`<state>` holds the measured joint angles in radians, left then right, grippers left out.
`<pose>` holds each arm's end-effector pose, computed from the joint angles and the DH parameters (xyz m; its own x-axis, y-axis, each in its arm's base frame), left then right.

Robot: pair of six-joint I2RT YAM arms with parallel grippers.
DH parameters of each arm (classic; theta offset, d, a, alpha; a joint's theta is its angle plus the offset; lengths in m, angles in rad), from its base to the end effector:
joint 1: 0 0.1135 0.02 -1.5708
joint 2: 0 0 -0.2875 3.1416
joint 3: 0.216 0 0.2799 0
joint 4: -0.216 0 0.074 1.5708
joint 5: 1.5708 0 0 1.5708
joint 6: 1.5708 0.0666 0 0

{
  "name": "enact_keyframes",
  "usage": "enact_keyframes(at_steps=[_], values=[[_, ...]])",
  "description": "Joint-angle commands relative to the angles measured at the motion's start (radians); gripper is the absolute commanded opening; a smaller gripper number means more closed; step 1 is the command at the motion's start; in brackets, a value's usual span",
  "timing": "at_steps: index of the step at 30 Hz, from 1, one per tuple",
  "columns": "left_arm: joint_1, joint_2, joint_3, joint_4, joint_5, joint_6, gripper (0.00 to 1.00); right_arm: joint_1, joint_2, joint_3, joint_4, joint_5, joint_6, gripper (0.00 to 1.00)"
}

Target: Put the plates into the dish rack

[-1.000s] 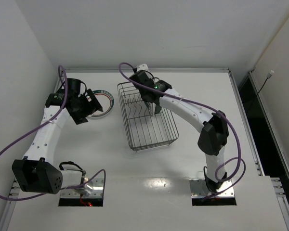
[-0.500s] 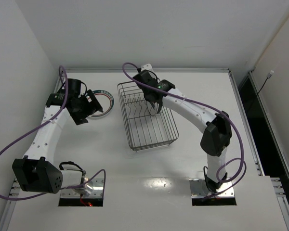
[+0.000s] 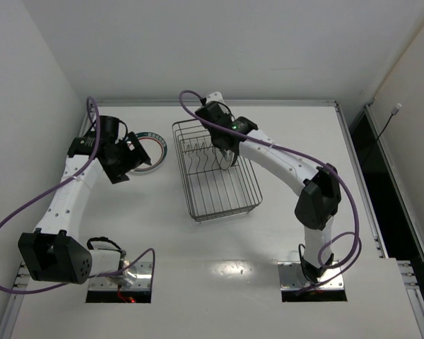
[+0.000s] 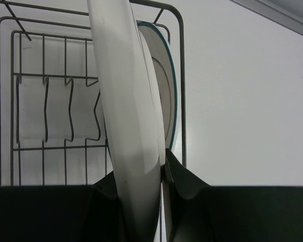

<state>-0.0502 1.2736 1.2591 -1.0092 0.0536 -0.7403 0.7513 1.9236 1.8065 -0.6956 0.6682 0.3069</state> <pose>0.2826 -0.0178 0.3244 -0.6823 -0.6401 -0.3532 -0.5178 0.7642 -0.3847 0.3824 0.3007 0.3192 -0.5737 -0.2114 -0.7913 -0.0537 0.9738 -0.2212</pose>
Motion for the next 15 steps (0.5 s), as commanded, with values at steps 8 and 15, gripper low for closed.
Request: enact_keyframes(at_steps=[8,15], values=[[0.019,-0.014,-0.010,-0.015,-0.021,0.022,0.83,0.010,0.143,0.092,-0.022,-0.036,0.023,0.00],[0.038,-0.023,-0.049,0.007,0.000,0.032,0.83,-0.021,0.166,0.102,-0.061,-0.209,0.086,0.00]])
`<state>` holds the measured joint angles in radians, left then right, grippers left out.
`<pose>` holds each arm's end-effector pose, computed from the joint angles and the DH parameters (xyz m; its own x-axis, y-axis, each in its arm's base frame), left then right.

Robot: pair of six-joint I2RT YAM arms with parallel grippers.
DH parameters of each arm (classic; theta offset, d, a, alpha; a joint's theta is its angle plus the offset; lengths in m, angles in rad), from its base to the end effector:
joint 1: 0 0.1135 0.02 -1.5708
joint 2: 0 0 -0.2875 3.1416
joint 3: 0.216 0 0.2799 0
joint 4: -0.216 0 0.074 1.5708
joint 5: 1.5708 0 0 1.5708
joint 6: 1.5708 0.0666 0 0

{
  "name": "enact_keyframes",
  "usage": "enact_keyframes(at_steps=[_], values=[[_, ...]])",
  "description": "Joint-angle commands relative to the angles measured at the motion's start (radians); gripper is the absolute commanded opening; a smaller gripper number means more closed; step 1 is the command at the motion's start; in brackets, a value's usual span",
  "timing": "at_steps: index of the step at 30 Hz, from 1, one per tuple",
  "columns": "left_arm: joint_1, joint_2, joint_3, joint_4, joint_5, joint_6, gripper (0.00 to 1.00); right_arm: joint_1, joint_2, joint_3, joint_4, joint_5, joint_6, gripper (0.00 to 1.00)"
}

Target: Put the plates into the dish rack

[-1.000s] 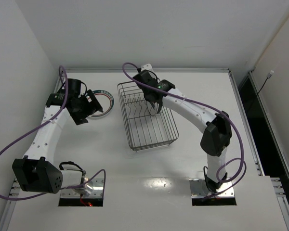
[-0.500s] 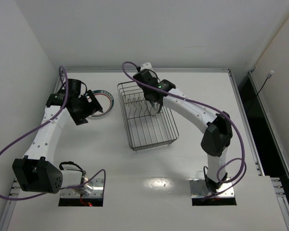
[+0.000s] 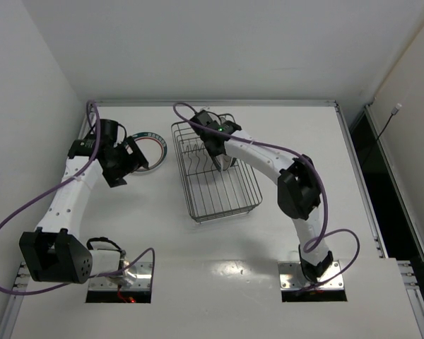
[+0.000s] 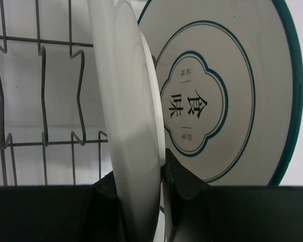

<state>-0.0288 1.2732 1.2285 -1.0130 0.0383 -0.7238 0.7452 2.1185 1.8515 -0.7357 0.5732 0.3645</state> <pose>0.2803 -0.0106 0.3136 -0.6840 -0.6423 -0.3457 -0.5411 0.7647 -0.3501 0.4061 0.3255 0.2351 -0.7055 -0.2434 -0.6656 -0.1111 0.9656 -0.2353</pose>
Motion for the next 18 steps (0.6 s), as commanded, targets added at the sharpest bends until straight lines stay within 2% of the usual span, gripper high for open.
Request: enact_keyframes(at_steps=[1,2,7,8,11,12,13,15,18], values=[[0.017,-0.023,-0.027,0.027,0.015,0.015,0.83,-0.015,-0.029,0.057,-0.021,-0.136,0.028,0.00],[0.017,-0.023,-0.027,0.036,0.026,0.015,0.83,-0.026,-0.029,0.057,-0.021,-0.151,0.037,0.02],[0.027,-0.014,-0.096,0.154,0.080,0.024,0.82,-0.075,-0.061,0.081,-0.091,-0.240,0.037,0.25],[0.038,-0.002,-0.096,0.172,0.100,0.024,0.82,-0.093,-0.080,0.098,-0.125,-0.252,0.028,0.34],[0.047,0.028,-0.110,0.238,0.100,0.024,0.82,-0.107,-0.121,0.133,-0.166,-0.265,0.005,0.44],[0.047,0.056,-0.110,0.252,0.100,0.012,0.82,-0.116,-0.156,0.144,-0.191,-0.265,0.005,0.53],[0.047,0.075,-0.110,0.275,0.091,0.012,0.82,-0.116,-0.176,0.165,-0.203,-0.265,-0.007,0.58],[0.056,0.115,-0.110,0.295,0.091,0.000,0.82,-0.116,-0.213,0.189,-0.235,-0.265,-0.016,0.65],[0.066,0.202,-0.110,0.335,0.091,-0.019,0.81,-0.116,-0.296,0.201,-0.244,-0.289,-0.016,0.66]])
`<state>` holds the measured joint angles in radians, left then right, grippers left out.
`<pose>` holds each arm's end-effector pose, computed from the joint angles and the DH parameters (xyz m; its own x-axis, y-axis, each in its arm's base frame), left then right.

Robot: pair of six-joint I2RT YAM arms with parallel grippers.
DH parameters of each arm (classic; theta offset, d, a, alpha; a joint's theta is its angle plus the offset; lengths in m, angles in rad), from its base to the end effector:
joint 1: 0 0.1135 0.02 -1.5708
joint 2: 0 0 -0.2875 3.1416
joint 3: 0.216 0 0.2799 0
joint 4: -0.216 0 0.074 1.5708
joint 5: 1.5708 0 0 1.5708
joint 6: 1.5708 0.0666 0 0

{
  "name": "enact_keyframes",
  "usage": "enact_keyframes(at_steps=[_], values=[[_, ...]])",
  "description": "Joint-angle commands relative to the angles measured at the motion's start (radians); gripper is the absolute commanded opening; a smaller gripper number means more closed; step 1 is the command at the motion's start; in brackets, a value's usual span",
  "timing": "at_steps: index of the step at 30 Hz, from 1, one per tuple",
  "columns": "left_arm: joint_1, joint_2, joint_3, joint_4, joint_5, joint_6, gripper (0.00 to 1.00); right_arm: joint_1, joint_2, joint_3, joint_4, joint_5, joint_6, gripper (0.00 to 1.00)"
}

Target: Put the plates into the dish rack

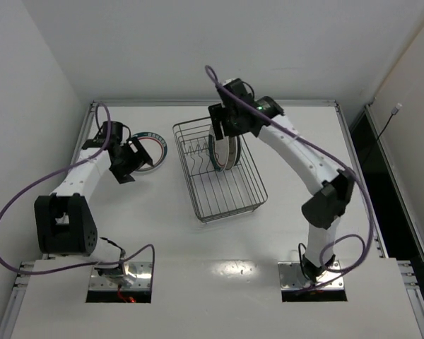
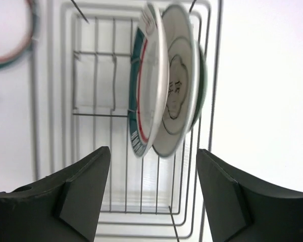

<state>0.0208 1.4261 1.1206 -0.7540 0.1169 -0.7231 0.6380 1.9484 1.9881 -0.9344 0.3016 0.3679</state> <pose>0.3260 -0.0010 0.2508 -0.6778 -0.6714 -0.2996 -0.5497 0.7334 -0.4000 0.3997 0.2717 0.3442 -0.7355 -0.1178 -0.6672 -0.1660 0.9861 0.0089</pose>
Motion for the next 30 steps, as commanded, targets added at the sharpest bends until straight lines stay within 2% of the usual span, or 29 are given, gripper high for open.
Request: enact_keyframes(at_steps=[1,8,15,18,21,24,30], values=[[0.016,0.071,-0.002,0.103,0.012,-0.032,0.81,-0.009,-0.146,0.055,-0.046,-0.039,-0.020,0.66],[0.016,0.302,0.047,0.143,-0.003,-0.101,0.81,-0.009,-0.325,-0.037,-0.021,-0.113,-0.011,0.66],[0.027,0.413,0.114,0.186,-0.097,-0.185,0.74,-0.029,-0.408,-0.116,-0.021,-0.122,-0.029,0.66],[0.048,0.413,0.096,0.222,-0.118,-0.242,0.74,-0.038,-0.421,-0.138,-0.021,-0.122,-0.029,0.66],[0.068,0.330,0.013,0.310,-0.109,-0.320,0.74,-0.047,-0.444,-0.162,-0.021,-0.122,-0.029,0.66],[0.090,0.254,-0.082,0.399,-0.109,-0.412,0.82,-0.058,-0.462,-0.187,-0.021,-0.133,-0.029,0.66],[0.110,0.287,-0.117,0.453,-0.118,-0.495,0.83,-0.067,-0.471,-0.205,-0.021,-0.166,-0.029,0.66]])
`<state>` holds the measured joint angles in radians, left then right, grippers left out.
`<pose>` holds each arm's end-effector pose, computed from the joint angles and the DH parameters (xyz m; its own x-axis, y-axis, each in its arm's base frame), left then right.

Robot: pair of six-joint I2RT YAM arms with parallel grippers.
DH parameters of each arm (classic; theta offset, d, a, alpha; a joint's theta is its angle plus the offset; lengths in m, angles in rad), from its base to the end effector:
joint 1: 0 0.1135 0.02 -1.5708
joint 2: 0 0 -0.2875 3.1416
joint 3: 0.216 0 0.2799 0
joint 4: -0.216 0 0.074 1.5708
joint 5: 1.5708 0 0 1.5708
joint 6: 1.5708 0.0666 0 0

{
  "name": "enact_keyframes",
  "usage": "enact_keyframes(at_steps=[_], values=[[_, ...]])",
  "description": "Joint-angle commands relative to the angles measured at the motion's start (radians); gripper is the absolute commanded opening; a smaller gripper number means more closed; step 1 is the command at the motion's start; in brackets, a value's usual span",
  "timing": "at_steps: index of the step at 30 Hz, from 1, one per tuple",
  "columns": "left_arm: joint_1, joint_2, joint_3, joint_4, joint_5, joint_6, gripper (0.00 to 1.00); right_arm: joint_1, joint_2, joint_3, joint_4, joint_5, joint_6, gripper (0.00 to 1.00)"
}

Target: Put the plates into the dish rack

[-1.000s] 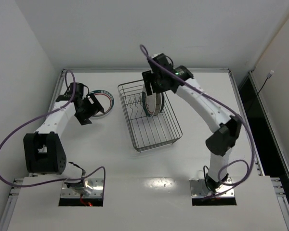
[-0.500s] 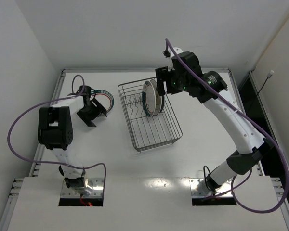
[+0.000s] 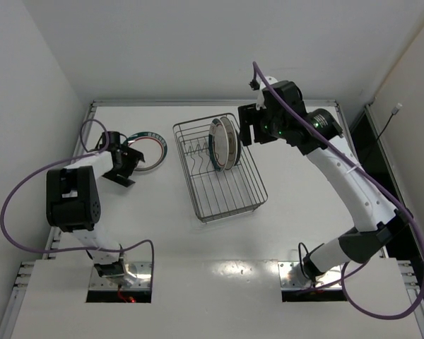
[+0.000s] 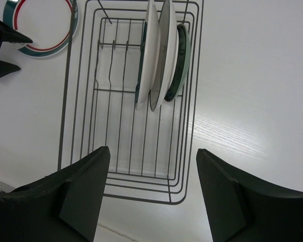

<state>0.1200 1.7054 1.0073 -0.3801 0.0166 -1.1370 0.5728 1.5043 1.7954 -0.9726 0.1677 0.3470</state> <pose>0.3705 0.0436 0.1448 -0.2662 -0.9459 -0.1855 -0.8408 0.3219 -0.4353 0.3036 0.1825 0.4483 -0.6425 -0.0154 -0.7661 -0.2200 0.9614 0.1652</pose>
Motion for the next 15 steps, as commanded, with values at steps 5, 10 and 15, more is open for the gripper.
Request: enact_keyframes(at_steps=[5,10,15], values=[[0.010,0.075,0.020,0.119,-0.018,-0.106,0.79,-0.011,-0.036,-0.013,0.026,-0.042,-0.008,0.66],[0.020,0.174,0.126,0.044,-0.029,-0.106,0.37,-0.020,-0.046,-0.022,0.017,-0.042,-0.008,0.66],[0.029,0.194,0.126,0.044,-0.058,-0.086,0.32,-0.021,-0.046,-0.022,0.008,-0.042,-0.008,0.66]])
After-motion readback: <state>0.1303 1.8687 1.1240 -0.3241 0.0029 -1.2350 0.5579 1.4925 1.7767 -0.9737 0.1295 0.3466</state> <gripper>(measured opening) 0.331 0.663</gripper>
